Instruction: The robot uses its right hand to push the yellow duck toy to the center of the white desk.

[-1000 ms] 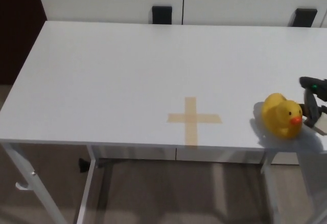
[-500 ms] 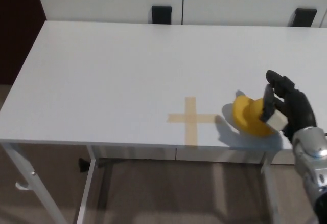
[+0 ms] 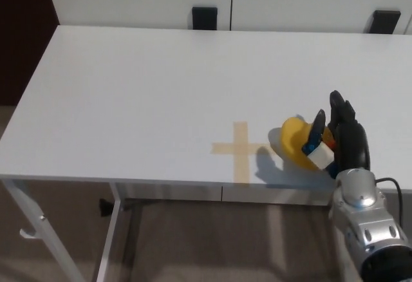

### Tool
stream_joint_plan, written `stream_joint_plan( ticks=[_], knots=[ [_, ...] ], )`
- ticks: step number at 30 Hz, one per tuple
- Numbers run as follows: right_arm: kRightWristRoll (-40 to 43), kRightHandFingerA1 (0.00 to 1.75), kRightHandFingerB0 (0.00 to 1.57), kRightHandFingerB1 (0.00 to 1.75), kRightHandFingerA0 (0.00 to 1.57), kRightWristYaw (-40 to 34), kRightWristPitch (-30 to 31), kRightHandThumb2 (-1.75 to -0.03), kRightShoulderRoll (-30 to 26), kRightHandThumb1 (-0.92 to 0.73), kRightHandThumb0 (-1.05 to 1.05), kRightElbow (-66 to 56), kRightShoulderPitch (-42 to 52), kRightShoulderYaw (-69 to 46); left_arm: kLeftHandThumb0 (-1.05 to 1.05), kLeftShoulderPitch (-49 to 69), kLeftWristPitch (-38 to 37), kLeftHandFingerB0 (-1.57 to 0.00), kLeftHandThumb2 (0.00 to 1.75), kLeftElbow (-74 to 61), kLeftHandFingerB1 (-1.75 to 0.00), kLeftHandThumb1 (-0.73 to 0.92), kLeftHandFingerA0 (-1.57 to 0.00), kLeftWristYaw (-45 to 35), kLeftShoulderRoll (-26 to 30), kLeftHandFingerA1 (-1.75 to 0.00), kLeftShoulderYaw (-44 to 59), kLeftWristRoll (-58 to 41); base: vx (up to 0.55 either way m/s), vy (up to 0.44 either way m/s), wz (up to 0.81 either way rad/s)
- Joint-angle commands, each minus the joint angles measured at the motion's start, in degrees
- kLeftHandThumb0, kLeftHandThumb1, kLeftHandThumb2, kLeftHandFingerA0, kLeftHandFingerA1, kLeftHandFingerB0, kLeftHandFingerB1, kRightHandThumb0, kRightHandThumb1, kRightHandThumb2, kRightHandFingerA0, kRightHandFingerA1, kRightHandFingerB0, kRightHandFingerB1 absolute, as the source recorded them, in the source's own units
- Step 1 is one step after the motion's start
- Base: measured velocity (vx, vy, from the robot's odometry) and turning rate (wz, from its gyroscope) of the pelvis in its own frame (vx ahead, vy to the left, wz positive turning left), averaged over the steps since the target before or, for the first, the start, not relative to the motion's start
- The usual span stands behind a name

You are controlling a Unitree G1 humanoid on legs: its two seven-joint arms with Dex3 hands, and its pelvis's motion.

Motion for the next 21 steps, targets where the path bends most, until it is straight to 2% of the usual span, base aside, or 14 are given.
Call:
stream_joint_plan(
  ticks=[1, 2, 3, 9, 10, 12, 16, 17, 18, 21],
  knots=[
    [-2.1, 0.14, 0.00, 0.00, 0.00, -7.8, -4.4, -1.20, 2.0, -0.90, -1.05, 1.6, 0.9, 0.2, -0.17, 0.7, -1.2, -0.78, 0.61, -0.6, -0.51, 0.71, -0.71, -0.3, 0.2, -0.60, -0.3, 0.4, 0.00, 0.000, 0.00],
    [-2.1, 0.14, 0.00, 0.00, 0.00, -7.8, -4.4, -1.20, 2.0, -0.90, -1.05, 1.6, 0.9, 0.2, -0.17, 0.7, -1.2, -0.78, 0.61, -0.6, -0.51, 0.71, -0.71, -0.3, 0.2, -0.60, -0.3, 0.4, 0.00, 0.000, 0.00],
    [-0.8, 0.15, 0.00, 0.03, 0.00, -5.8, -4.1, -1.21, 2.5, -0.90, -1.05, 1.3, 0.7, -0.3, -0.21, 0.7, -1.0, -0.79, 0.61, -0.6, -0.51, 0.68, -0.70, -0.4, 0.1, -0.51, -0.3, 0.3, 0.00, 0.000, 0.00],
    [2.1, 0.16, 0.00, 0.05, 0.00, 2.7, -4.2, -1.21, 3.6, -0.88, -1.05, -0.2, 0.3, -0.2, -0.17, 0.1, -0.8, -0.80, 0.61, -0.2, -0.51, 0.71, -0.72, -0.1, 0.0, -0.56, -0.6, 0.5, 0.00, 0.000, 0.00],
    [1.7, 0.15, 0.00, 0.04, 0.00, 6.0, -3.0, -1.23, 3.5, -0.87, -1.05, -1.2, 0.2, 1.3, -0.21, 0.1, -0.7, -0.78, 0.61, -0.4, -0.51, 0.68, -0.71, -0.3, 0.0, -0.53, -0.6, 0.4, 0.00, 0.000, 0.00],
    [1.6, 0.08, 0.00, 0.02, 0.00, 7.4, -1.1, -1.23, 3.5, -0.86, -1.05, -2.1, 0.1, 1.9, -0.19, 0.0, -0.5, -0.80, 0.61, -0.5, -0.51, 0.70, -0.72, -0.3, 0.0, -0.59, -0.5, 0.3, 0.00, 0.000, 0.00],
    [1.1, 0.06, 0.00, 0.02, 0.00, 7.8, 2.7, -1.24, 3.2, -0.86, -1.05, -3.9, -0.2, 2.9, -0.18, -0.5, -0.3, -0.78, 0.61, -0.1, -0.50, 0.69, -0.73, -0.2, -0.2, -0.59, -0.6, 0.3, 0.00, 0.000, 0.00],
    [1.3, 0.05, 0.00, 0.00, 0.00, 9.2, 3.0, -1.24, 3.0, -0.89, -1.05, -4.2, -0.2, 3.1, -0.20, -0.5, -0.4, -0.79, 0.61, -0.2, -0.50, 0.69, -0.71, -0.3, -0.2, -0.52, -0.5, 0.3, 0.00, 0.000, 0.00],
    [1.9, 0.14, 0.00, 0.09, 0.00, 11.4, 3.4, -1.22, 2.7, -0.81, -0.94, -5.0, 0.0, 3.5, -0.17, -0.5, -0.7, -0.79, 0.61, -0.2, -0.51, 0.69, -0.72, -0.3, 0.0, -0.50, -0.6, 0.4, 0.00, 0.000, 0.00],
    [1.9, 0.16, 0.00, 0.10, 0.00, 13.6, 4.1, -1.21, 2.2, -0.78, -0.93, -6.2, 0.5, 4.1, -0.18, -0.5, -0.9, -0.81, 0.61, 0.0, -0.51, 0.68, -0.71, -0.1, 0.1, -0.49, -0.8, 0.6, 0.00, 0.000, 0.00]
  ],
)
